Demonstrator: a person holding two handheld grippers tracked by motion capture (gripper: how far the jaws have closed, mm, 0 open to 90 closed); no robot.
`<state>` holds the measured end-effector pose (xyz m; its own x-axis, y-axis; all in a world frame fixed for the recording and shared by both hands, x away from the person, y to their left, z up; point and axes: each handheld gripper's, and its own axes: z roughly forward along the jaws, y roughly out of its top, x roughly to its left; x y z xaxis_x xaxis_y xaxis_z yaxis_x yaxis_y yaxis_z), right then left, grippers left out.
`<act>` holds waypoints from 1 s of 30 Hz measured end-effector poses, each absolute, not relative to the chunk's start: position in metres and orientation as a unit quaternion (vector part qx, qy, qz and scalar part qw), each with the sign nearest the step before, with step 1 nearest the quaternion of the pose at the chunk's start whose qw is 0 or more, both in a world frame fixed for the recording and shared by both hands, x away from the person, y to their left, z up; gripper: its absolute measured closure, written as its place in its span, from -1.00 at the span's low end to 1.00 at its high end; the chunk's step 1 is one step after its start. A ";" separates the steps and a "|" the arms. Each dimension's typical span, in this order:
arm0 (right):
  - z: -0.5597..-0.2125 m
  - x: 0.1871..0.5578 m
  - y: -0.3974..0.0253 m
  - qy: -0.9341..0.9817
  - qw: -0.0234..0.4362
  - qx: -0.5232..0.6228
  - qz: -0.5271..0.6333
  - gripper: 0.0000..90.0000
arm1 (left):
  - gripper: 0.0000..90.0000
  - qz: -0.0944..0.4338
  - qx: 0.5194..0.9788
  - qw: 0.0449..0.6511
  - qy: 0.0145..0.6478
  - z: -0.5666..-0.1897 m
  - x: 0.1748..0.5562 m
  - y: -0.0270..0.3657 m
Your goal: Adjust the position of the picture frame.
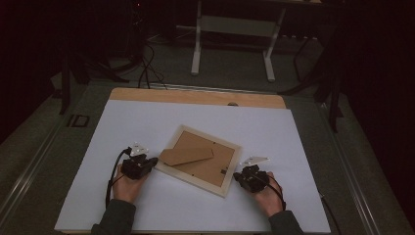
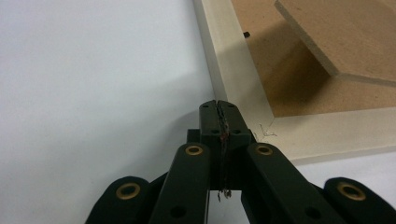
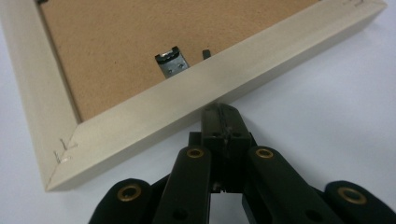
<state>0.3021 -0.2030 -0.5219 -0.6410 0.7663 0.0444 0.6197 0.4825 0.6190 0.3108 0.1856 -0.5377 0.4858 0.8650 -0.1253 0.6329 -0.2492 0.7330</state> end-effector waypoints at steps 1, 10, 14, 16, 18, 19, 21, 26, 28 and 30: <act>-0.522 0.304 -0.203 0.851 0.120 0.409 0.308 1.00 | 1.00 0.153 0.774 0.378 0.484 -0.538 0.310 0.186; -0.524 0.323 -0.201 0.836 0.128 0.430 0.316 1.00 | 1.00 0.151 0.771 0.376 0.491 -0.538 0.305 0.187; -0.525 0.333 -0.199 0.828 0.129 0.439 0.322 1.00 | 1.00 0.150 0.769 0.377 0.494 -0.538 0.302 0.188; -0.525 0.336 -0.197 0.824 0.130 0.445 0.325 1.00 | 1.00 0.149 0.768 0.377 0.495 -0.538 0.300 0.188; -0.525 0.338 -0.197 0.823 0.131 0.448 0.325 1.00 | 1.00 0.148 0.769 0.377 0.495 -0.538 0.299 0.188; -0.525 0.337 -0.196 0.823 0.133 0.447 0.324 1.00 | 1.00 0.149 0.771 0.375 0.492 -0.538 0.298 0.188; -0.525 0.336 -0.197 0.828 0.133 0.438 0.323 1.00 | 1.00 0.150 0.772 0.375 0.491 -0.537 0.298 0.187; -0.524 0.330 -0.201 0.833 0.130 0.432 0.319 1.00 | 1.00 0.151 0.779 0.371 0.482 -0.537 0.295 0.182; -0.525 0.331 -0.202 0.831 0.128 0.435 0.322 1.00 | 1.00 0.150 0.779 0.371 0.482 -0.537 0.294 0.181; -0.525 0.332 -0.204 0.830 0.127 0.436 0.324 1.00 | 1.00 0.150 0.778 0.373 0.482 -0.536 0.293 0.180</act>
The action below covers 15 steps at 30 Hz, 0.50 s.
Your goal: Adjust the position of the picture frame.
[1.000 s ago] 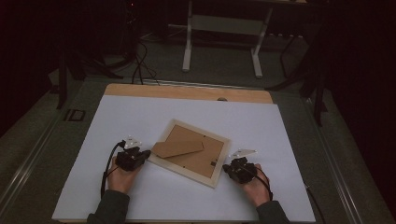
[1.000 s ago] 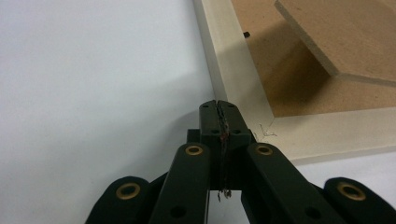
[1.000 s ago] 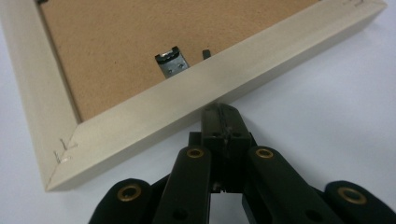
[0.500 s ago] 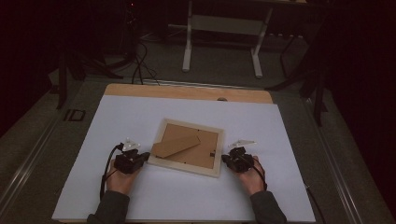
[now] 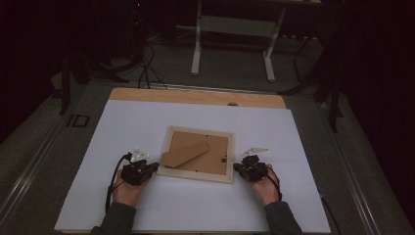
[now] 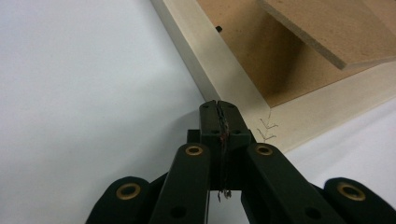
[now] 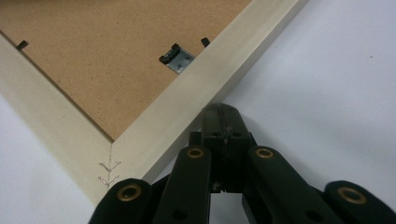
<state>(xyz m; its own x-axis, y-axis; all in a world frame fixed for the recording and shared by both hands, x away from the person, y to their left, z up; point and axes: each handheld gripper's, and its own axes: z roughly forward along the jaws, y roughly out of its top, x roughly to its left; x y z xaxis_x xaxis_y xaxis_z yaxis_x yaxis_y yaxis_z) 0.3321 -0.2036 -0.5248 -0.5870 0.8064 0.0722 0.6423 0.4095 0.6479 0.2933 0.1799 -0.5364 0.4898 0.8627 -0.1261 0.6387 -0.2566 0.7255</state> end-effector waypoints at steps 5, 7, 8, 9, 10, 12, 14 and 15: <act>-0.526 0.338 -0.204 0.828 0.129 0.435 0.329 1.00 | 1.00 0.151 0.777 0.375 0.483 -0.536 0.293 0.179; -0.526 0.340 -0.204 0.827 0.130 0.436 0.331 1.00 | 1.00 0.151 0.776 0.375 0.484 -0.536 0.292 0.179; -0.526 0.341 -0.203 0.826 0.130 0.439 0.330 1.00 | 1.00 0.152 0.775 0.375 0.484 -0.536 0.292 0.179; -0.527 0.342 -0.203 0.825 0.129 0.439 0.332 1.00 | 1.00 0.152 0.775 0.376 0.485 -0.536 0.291 0.179; -0.527 0.344 -0.203 0.824 0.130 0.439 0.333 1.00 | 1.00 0.151 0.774 0.376 0.487 -0.536 0.291 0.179; -0.527 0.346 -0.203 0.824 0.129 0.440 0.333 1.00 | 1.00 0.150 0.772 0.378 0.489 -0.536 0.291 0.179; -0.527 0.347 -0.202 0.823 0.129 0.441 0.334 1.00 | 1.00 0.150 0.770 0.380 0.490 -0.536 0.291 0.179; -0.527 0.347 -0.203 0.823 0.128 0.441 0.335 1.00 | 1.00 0.150 0.770 0.380 0.490 -0.536 0.291 0.179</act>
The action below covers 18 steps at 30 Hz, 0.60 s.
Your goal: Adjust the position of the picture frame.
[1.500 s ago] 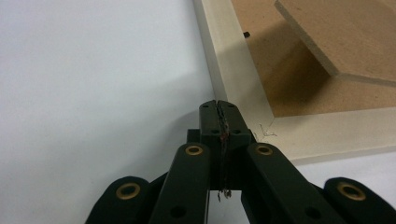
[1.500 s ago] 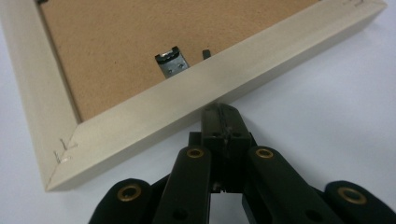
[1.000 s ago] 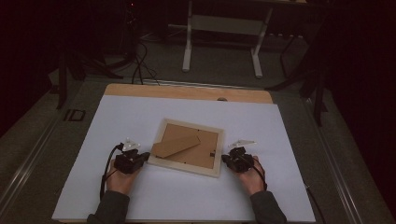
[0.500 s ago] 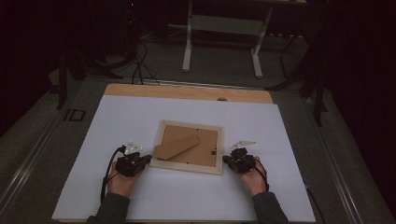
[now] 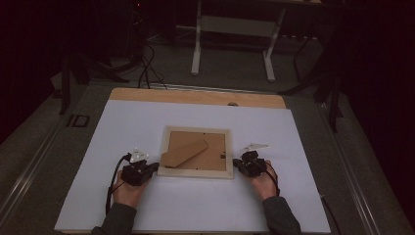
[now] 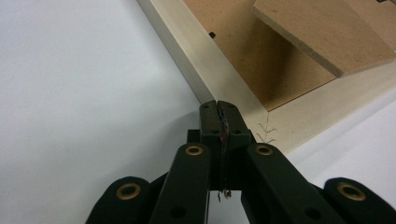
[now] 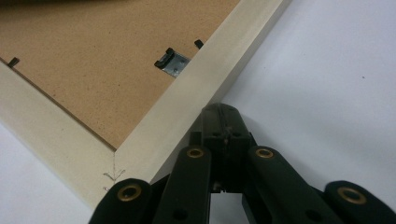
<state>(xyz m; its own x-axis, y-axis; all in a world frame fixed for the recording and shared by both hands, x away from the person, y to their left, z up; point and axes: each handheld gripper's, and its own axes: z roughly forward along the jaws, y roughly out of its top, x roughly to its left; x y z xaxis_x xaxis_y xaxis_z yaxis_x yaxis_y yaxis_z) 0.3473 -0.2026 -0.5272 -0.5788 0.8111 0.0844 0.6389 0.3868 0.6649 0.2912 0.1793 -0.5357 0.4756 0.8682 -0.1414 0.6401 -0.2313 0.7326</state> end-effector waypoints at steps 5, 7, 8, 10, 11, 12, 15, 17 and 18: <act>-0.528 0.347 -0.203 0.822 0.130 0.439 0.337 1.00 | 1.00 0.151 0.770 0.379 0.490 -0.536 0.291 0.179; -0.528 0.346 -0.202 0.822 0.135 0.439 0.335 1.00 | 1.00 0.151 0.770 0.379 0.491 -0.536 0.291 0.179; -0.528 0.346 -0.202 0.822 0.136 0.439 0.335 1.00 | 1.00 0.151 0.770 0.379 0.491 -0.536 0.291 0.179; -0.528 0.347 -0.202 0.823 0.134 0.437 0.337 1.00 | 1.00 0.150 0.769 0.380 0.491 -0.536 0.290 0.179; -0.528 0.347 -0.203 0.823 0.134 0.437 0.338 1.00 | 1.00 0.151 0.769 0.380 0.491 -0.535 0.290 0.179; -0.528 0.347 -0.203 0.822 0.132 0.437 0.340 1.00 | 1.00 0.152 0.769 0.380 0.490 -0.536 0.290 0.178; -0.529 0.347 -0.205 0.821 0.129 0.436 0.346 1.00 | 1.00 0.152 0.770 0.380 0.489 -0.535 0.289 0.178; -0.530 0.347 -0.207 0.819 0.127 0.436 0.351 1.00 | 1.00 0.151 0.771 0.380 0.488 -0.535 0.289 0.177; -0.530 0.347 -0.207 0.819 0.126 0.436 0.352 1.00 | 1.00 0.152 0.772 0.380 0.487 -0.535 0.288 0.177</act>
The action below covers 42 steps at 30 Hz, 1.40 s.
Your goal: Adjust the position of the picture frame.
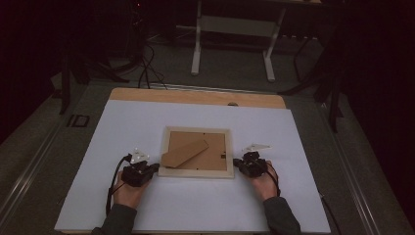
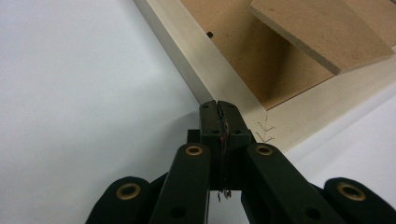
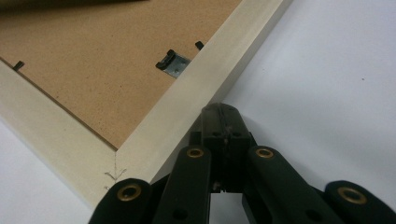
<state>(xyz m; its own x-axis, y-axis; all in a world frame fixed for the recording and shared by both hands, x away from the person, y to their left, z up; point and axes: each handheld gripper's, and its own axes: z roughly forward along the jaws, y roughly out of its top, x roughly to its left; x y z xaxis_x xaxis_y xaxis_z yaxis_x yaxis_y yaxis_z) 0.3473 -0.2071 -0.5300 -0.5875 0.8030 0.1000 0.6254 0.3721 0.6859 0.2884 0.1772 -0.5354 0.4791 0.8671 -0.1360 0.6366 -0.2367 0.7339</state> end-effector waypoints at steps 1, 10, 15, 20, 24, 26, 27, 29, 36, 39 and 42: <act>-0.530 0.347 -0.207 0.818 0.127 0.437 0.352 1.00 | 1.00 0.152 0.772 0.380 0.487 -0.535 0.288 0.177; -0.530 0.345 -0.206 0.821 0.143 0.430 0.349 0.99 | 1.00 0.145 0.773 0.381 0.485 -0.537 0.294 0.180; -0.528 0.343 -0.206 0.824 0.155 0.422 0.345 0.94 | 0.92 0.143 0.771 0.382 0.488 -0.537 0.296 0.182; -0.524 0.343 -0.212 0.817 0.160 0.427 0.352 0.90 | 0.85 0.145 0.766 0.387 0.492 -0.534 0.297 0.187; -0.522 0.342 -0.220 0.809 0.169 0.436 0.355 0.85 | 0.81 0.151 0.762 0.396 0.490 -0.531 0.296 0.190; -0.521 0.343 -0.223 0.807 0.171 0.440 0.355 0.82 | 0.78 0.156 0.756 0.403 0.491 -0.529 0.296 0.192; -0.521 0.343 -0.223 0.807 0.171 0.440 0.355 0.82 | 0.77 0.156 0.756 0.403 0.491 -0.529 0.296 0.192; -0.520 0.344 -0.228 0.803 0.176 0.443 0.357 0.76 | 0.74 0.159 0.748 0.408 0.498 -0.527 0.295 0.196; -0.517 0.343 -0.232 0.799 0.177 0.445 0.363 0.67 | 0.64 0.156 0.730 0.432 0.506 -0.517 0.294 0.205; -0.517 0.343 -0.233 0.798 0.176 0.447 0.364 0.66 | 0.62 0.165 0.725 0.440 0.503 -0.510 0.292 0.208; -0.517 0.343 -0.235 0.798 0.176 0.447 0.364 0.64 | 0.59 0.167 0.718 0.451 0.504 -0.505 0.291 0.209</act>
